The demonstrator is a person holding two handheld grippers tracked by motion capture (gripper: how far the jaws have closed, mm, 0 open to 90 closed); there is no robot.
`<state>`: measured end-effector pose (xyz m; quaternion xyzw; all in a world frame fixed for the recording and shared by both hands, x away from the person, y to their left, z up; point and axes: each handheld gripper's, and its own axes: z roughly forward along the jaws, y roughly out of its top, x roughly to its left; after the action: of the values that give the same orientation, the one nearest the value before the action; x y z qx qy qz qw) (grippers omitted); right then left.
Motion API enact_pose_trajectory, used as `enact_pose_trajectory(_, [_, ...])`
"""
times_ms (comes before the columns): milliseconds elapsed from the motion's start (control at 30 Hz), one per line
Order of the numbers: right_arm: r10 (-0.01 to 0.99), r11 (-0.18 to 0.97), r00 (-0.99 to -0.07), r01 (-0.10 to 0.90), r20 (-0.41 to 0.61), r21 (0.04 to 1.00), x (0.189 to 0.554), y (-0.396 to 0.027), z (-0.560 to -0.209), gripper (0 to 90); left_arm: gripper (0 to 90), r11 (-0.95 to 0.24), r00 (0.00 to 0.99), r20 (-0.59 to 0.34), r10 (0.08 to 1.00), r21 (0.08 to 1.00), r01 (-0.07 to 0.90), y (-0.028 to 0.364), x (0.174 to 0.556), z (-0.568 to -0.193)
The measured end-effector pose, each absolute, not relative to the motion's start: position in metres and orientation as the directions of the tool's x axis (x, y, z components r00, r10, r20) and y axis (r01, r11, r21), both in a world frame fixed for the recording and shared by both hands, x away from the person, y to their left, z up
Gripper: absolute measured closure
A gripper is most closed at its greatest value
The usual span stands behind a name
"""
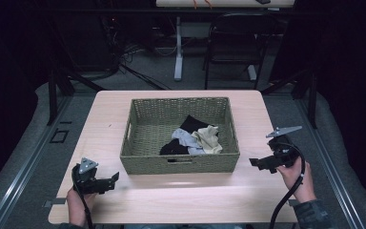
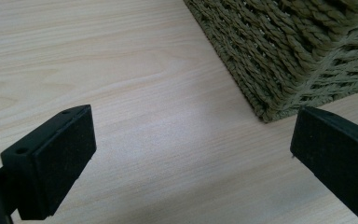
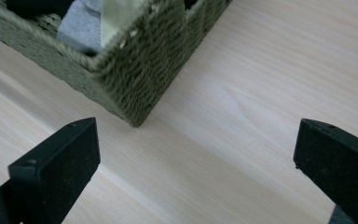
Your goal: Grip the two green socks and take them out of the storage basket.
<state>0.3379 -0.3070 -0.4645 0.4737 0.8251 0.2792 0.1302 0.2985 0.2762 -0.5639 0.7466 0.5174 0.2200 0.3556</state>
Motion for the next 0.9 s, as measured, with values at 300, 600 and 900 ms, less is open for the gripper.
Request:
enact_pose_trajectory(300, [0.822,0.443,-0.569,0.673,0.031,0.593,0.352,-0.293,-0.424,0.0,0.1,-0.228,0.384,-0.044,0.922,0.740,0.632,0.276,0.300,-0.566])
enact_pose_trajectory(600, [0.768,0.526,-0.640,0.626,-0.006,0.575,0.379,-0.253,-0.394,0.0,0.1,-0.229,0.389,-0.049,0.920,0.738,0.635,0.276,0.300,-0.566])
enact_pose_trajectory(900, [0.710,0.618,-0.703,0.587,-0.050,0.522,0.408,-0.207,-0.388,0.0,0.1,-0.224,0.387,-0.052,0.921,0.741,0.633,0.276,0.299,-0.566])
